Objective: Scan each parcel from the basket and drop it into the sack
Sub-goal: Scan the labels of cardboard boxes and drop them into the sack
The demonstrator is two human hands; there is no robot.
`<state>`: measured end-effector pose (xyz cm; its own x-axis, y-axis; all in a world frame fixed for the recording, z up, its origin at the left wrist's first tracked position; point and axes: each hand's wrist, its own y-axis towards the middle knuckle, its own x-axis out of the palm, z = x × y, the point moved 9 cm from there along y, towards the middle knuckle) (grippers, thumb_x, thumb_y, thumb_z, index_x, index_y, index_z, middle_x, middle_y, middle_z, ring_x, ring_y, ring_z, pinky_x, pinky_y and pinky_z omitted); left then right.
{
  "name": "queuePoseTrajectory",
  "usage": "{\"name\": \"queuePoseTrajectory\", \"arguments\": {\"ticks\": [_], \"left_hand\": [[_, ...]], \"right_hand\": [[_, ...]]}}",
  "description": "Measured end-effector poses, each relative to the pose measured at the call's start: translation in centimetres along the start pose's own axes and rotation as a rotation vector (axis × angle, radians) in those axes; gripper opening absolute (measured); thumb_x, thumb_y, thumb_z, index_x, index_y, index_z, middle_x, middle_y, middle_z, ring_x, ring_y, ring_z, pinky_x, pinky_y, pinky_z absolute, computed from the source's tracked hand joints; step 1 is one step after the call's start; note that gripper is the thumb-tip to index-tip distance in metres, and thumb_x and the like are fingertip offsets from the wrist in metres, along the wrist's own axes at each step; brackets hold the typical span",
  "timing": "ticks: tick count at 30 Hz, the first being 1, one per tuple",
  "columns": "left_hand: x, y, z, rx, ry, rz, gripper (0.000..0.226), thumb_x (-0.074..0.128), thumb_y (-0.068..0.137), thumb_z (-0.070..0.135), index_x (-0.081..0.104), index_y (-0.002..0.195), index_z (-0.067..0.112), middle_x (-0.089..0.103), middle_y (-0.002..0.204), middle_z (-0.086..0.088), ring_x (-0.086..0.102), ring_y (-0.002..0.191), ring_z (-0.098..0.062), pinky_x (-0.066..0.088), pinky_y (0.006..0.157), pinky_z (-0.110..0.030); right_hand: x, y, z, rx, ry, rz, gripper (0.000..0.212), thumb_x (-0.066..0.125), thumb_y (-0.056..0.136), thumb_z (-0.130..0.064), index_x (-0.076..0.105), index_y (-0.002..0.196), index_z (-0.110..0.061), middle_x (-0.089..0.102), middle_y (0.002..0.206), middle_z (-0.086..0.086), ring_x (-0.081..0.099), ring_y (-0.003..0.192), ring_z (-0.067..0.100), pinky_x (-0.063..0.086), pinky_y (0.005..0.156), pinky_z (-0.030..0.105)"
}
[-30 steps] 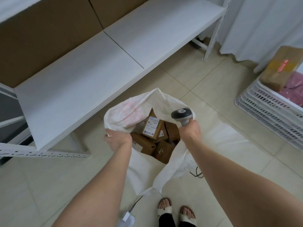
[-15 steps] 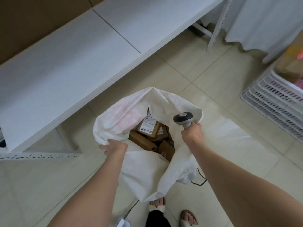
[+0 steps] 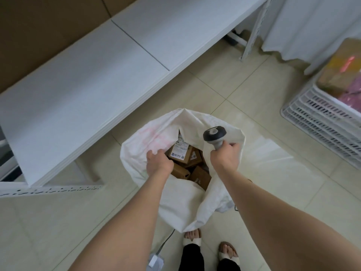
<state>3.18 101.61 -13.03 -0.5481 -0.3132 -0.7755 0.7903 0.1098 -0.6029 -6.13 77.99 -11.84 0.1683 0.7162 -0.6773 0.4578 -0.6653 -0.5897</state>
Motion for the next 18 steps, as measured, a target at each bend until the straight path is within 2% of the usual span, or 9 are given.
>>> {"name": "queuePoseTrajectory", "arguments": {"ticks": [2,4,9,11,14,18], "left_hand": [[1.2,-1.2,1.4,0.035,-0.065,-0.079,0.043,0.049,0.088,0.015,0.051,0.131,0.021,0.024,0.146,-0.01,0.048,0.123,-0.029,0.044,0.1,-0.035],[1.8,-2.2,2.6,0.057,-0.08,-0.104,0.041,0.051,0.088,0.016,0.053,0.129,0.021,0.03,0.139,-0.01,0.052,0.114,-0.028,0.046,0.098,-0.035],[0.7,-4.2,4.9,0.057,-0.058,-0.134,0.039,0.054,0.09,0.02,0.052,0.13,0.02,0.032,0.135,-0.013,0.057,0.104,-0.031,0.05,0.091,-0.035],[-0.6,-5.3,6.1,0.075,-0.04,-0.124,0.039,0.052,0.091,0.017,0.052,0.129,0.018,0.032,0.134,-0.013,0.059,0.099,-0.031,0.052,0.089,-0.036],[-2.5,-7.5,8.6,0.135,-0.027,-0.118,0.04,0.049,0.093,0.015,0.05,0.133,0.016,0.032,0.133,-0.013,0.057,0.101,-0.031,0.051,0.09,-0.037],[-4.9,-11.7,12.7,0.207,-0.038,-0.112,0.041,0.05,0.095,0.013,0.048,0.136,0.016,0.032,0.135,-0.011,0.056,0.101,-0.027,0.05,0.079,-0.029]], "right_hand": [[0.8,-0.6,-0.1,-0.007,0.03,-0.12,0.02,0.051,0.093,-0.006,0.057,0.111,-0.012,0.055,0.091,0.005,0.056,0.087,0.023,0.05,0.072,0.033],[1.1,-1.1,0.5,0.011,0.037,-0.185,0.017,0.05,0.093,-0.005,0.056,0.108,-0.01,0.05,0.079,0.003,0.056,0.083,0.024,0.049,0.07,0.032],[-1.5,-2.7,1.2,0.033,0.158,-0.199,0.016,0.051,0.09,-0.002,0.051,0.1,-0.015,0.054,0.08,0.004,0.058,0.083,0.024,0.05,0.07,0.033],[-3.3,-3.4,0.9,0.029,0.215,-0.214,0.014,0.054,0.088,-0.004,0.055,0.1,-0.012,0.057,0.081,0.006,0.059,0.082,0.024,0.049,0.068,0.032],[-6.2,-4.8,0.4,0.04,0.311,-0.261,0.018,0.061,0.083,-0.009,0.061,0.102,-0.009,0.062,0.083,0.01,0.058,0.075,0.023,0.048,0.066,0.031],[-11.0,-7.2,0.1,0.059,0.435,-0.319,0.005,0.06,0.084,-0.003,0.056,0.084,-0.007,0.056,0.076,0.01,0.051,0.067,0.019,0.044,0.061,0.027]]}}
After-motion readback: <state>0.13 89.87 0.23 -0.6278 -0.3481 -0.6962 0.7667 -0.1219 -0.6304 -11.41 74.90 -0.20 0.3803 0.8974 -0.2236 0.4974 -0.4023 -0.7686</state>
